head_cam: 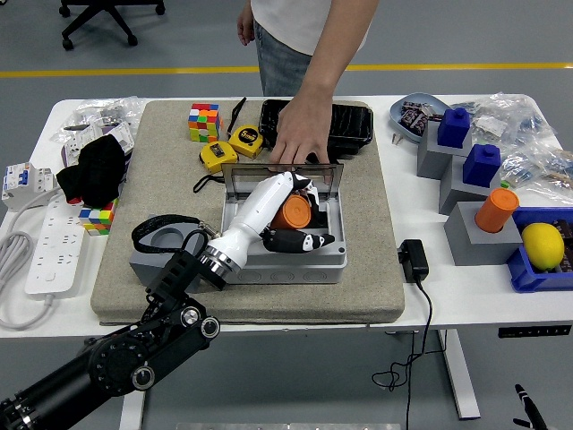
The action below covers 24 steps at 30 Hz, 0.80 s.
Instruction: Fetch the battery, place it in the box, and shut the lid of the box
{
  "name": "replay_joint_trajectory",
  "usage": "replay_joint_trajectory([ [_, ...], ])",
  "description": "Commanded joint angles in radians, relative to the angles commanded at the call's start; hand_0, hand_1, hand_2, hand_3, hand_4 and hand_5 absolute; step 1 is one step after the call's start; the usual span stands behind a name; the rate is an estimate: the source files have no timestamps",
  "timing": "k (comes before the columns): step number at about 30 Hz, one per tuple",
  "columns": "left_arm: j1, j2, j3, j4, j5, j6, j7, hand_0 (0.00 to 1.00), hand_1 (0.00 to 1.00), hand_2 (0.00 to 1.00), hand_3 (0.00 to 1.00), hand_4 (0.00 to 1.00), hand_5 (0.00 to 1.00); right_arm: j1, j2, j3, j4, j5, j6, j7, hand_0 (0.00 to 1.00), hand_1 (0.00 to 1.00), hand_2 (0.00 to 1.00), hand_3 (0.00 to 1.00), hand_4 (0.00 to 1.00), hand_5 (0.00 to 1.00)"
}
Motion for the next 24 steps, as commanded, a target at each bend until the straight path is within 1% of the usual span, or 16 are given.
replay_joint_trajectory([
  [5, -0.015, -0.011, -0.004, 0.030, -0.002, 0.003, -0.005, 0.025, 0.002, 0.005, 0.002, 0.959, 0.002, 0.002, -0.001, 0.000, 0.000, 0.000, 0.000, 0.000, 0.862, 0.750, 0.750, 0.805, 0.998, 0.998],
  [12, -0.031, -0.019, -0.004, 0.080, -0.011, 0.004, -0.017, 0.025, 0.002, 0.006, 0.002, 0.964, 0.002, 0.004, -0.001, 0.000, 0.000, 0.000, 0.000, 0.000, 0.863, 0.750, 0.750, 0.805, 0.998, 0.998],
  [24, -0.031, -0.020, -0.010, 0.093, 0.017, 0.006, -0.011, 0.026, 0.002, 0.008, 0.002, 0.968, 0.002, 0.002, -0.001, -0.005, 0.000, 0.002, 0.002, -0.002, 0.862, 0.748, 0.750, 0.805, 0.998, 0.998],
])
